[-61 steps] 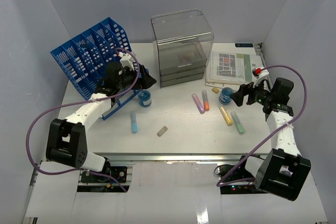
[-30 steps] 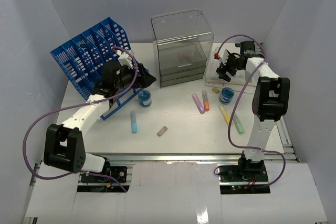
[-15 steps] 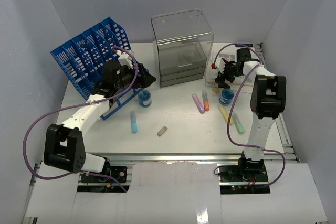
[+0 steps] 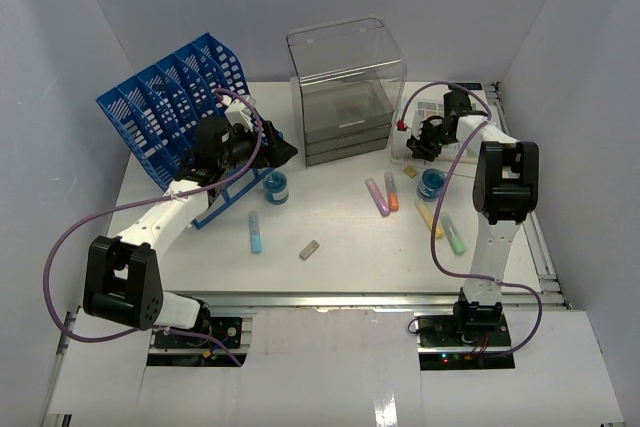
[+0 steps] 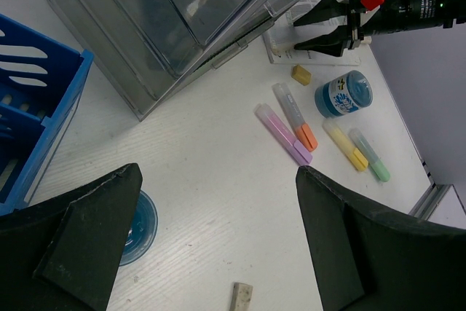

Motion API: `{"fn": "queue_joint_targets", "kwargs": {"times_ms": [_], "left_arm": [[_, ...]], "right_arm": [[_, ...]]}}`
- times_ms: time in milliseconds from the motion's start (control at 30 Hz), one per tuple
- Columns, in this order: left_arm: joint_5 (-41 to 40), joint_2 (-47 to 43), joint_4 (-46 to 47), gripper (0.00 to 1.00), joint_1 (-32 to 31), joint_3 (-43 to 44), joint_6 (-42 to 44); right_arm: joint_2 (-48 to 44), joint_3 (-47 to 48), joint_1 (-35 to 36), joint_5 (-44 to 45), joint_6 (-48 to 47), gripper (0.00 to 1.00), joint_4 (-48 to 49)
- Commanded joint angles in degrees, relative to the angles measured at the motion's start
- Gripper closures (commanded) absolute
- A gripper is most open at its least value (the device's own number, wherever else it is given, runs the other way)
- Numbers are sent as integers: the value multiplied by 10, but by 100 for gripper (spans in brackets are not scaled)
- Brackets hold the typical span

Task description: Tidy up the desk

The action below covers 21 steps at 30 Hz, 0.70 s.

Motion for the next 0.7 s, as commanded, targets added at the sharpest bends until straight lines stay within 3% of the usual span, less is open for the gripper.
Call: {"fn": "queue_joint_targets", "kwargs": {"times_ms": [0, 133, 300, 500, 667], "left_arm": [[16, -11, 14, 2, -1, 15, -5], [55, -6, 47, 2, -2, 2, -30], [85, 4, 86, 2, -20, -12, -61], [93, 25, 169, 3, -74, -46, -155], [76, 61, 248, 15, -112, -61, -281]], "right_arm": [[17, 3, 2, 0, -10, 58, -33], [8, -12, 1, -12, -11, 77, -39], [-17, -27, -6, -37, 15, 91, -34], [-94, -58, -63, -108, 64, 92, -23], [-165, -71, -111, -187, 107, 92, -23]]}}
